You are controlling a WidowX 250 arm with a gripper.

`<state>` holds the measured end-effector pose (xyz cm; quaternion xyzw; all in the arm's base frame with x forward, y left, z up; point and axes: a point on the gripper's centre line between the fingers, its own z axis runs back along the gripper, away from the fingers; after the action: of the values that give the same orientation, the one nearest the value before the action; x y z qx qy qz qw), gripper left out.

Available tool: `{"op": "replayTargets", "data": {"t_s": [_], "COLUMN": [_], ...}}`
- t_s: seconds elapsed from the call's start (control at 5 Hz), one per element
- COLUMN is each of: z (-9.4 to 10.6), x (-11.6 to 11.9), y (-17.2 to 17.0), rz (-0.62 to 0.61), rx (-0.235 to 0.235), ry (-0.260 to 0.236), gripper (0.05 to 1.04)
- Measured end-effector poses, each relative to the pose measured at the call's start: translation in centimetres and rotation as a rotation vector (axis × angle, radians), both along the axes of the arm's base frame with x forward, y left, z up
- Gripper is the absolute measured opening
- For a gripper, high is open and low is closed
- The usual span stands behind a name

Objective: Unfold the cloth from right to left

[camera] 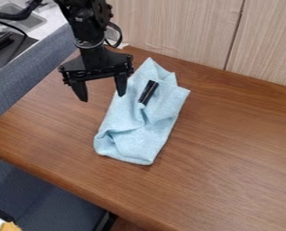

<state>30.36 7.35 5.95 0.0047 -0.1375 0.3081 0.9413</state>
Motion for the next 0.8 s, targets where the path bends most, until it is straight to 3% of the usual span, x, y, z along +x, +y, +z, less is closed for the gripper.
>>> {"op": "replayTargets", "data": {"t_s": [0.4, 0.8], "z": [-1.1, -2.5], "x": [0.1, 1.8], "y": [-1.0, -3.8], "rz": [-0.038, -0.173], "rx": [-0.035, -0.060], "ry": [0.020, 0.039], "gripper": [1.001, 1.001]}}
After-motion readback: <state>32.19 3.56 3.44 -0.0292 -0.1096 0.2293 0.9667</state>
